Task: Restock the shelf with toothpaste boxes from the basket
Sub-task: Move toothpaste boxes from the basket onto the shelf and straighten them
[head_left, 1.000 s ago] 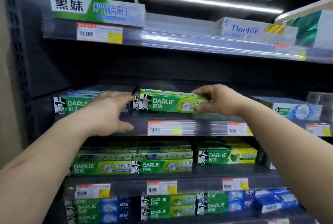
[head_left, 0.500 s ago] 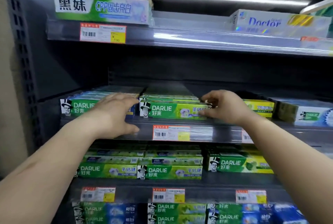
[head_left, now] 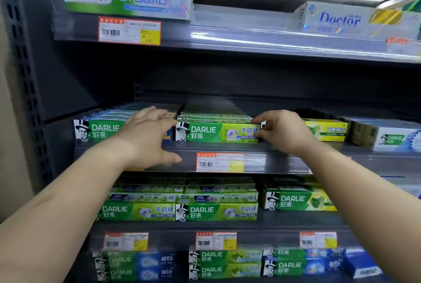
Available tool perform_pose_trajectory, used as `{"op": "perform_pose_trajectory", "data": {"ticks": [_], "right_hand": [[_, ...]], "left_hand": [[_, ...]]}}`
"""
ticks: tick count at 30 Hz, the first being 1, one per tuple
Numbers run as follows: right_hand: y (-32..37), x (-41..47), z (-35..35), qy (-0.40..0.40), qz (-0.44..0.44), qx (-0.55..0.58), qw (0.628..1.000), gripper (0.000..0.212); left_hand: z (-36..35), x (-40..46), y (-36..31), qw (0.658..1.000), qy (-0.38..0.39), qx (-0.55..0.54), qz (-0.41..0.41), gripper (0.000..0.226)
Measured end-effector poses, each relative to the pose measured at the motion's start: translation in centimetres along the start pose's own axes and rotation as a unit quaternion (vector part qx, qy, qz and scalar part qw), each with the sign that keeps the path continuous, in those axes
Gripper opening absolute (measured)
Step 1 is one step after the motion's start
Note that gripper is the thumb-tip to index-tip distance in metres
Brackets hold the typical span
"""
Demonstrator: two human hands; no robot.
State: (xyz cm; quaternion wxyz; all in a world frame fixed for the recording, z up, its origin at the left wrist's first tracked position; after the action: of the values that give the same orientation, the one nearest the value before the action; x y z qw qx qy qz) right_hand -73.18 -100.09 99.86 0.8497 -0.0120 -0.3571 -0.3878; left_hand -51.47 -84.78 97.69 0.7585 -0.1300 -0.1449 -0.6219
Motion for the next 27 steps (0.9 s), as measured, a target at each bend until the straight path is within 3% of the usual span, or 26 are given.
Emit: {"op": "perform_pose_trajectory", "data": {"ticks": [27], "right_hand": [[1.0,-0.5,0.8,0.020,0.007,-0.028,0.999,0.036]], "left_hand": [[0.1,0.3,-0.7,0.998,-0.009,0.056,0.008,0.100]]}}
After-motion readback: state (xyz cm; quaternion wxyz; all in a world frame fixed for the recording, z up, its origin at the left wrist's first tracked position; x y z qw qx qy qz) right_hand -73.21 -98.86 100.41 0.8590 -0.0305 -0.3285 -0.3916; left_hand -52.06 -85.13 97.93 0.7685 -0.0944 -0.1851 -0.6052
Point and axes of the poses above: each hand's wrist, its own x-axis towards the middle knuckle, its own z-axis out of the back of the hand, y = z × x, the point moved 10 cm from there along x, towards the middle knuckle, and after that the axes turned 2 degrees about -y, right-handed, at the moved point
